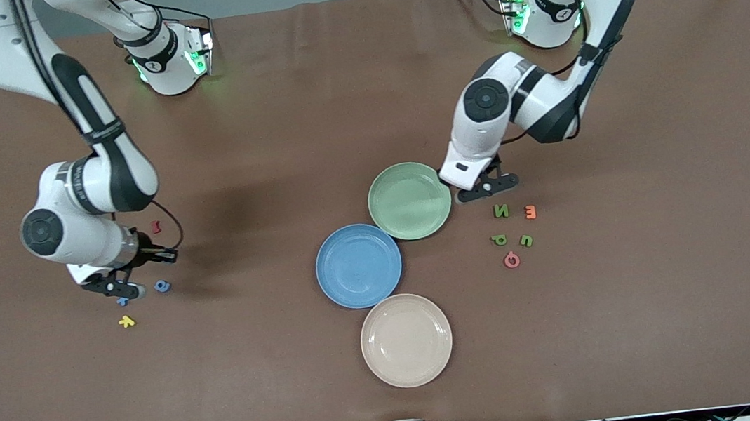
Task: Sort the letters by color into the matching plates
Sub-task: 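Drop the blue E on the blue plate while the left gripper drops green B, then move the right gripper to the blue a while the left gripper nears green N, then grasp the blue a with the right gripper while the left gripper grasps green N, then drop the blue a on the blue plate while the left gripper drops green N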
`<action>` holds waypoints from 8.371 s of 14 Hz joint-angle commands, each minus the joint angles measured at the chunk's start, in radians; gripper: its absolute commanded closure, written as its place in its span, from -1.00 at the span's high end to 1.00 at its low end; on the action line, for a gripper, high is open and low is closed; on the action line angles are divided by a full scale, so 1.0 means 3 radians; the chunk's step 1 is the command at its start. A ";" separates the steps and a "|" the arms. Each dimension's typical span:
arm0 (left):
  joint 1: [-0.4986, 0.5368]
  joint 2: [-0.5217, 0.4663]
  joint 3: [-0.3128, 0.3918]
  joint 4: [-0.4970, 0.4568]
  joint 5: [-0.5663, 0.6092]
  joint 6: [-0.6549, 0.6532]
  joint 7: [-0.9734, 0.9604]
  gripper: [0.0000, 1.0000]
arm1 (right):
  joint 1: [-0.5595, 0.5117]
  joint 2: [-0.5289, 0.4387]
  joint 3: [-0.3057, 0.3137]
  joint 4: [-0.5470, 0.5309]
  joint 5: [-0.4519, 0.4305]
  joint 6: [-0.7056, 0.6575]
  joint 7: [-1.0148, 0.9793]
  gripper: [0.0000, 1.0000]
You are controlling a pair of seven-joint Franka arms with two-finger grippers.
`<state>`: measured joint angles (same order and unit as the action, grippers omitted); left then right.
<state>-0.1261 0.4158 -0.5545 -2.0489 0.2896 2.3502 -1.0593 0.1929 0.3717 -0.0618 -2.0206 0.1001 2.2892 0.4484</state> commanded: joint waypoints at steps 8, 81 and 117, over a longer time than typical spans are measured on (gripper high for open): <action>-0.0520 0.0690 0.0013 0.0566 0.0144 -0.0041 -0.0693 -0.36 | 0.1253 0.0851 -0.0019 0.1293 0.0157 -0.0002 0.2426 -1.00; 0.0104 0.0955 -0.0637 0.0954 0.0727 -0.0194 -0.0718 -0.51 | -0.0009 0.0587 -0.0372 0.0205 0.0131 0.0455 -0.0401 -0.99; 0.0297 0.0951 0.0028 0.1144 0.0538 -0.0461 0.0043 0.16 | 0.1520 0.1405 -0.0560 0.1823 0.0449 -0.0104 0.1990 1.00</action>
<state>-0.0616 0.7111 -0.5407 -1.6871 0.4466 2.2192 -1.0797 0.6630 0.8434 -0.1959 -1.3604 0.2661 2.2536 1.1727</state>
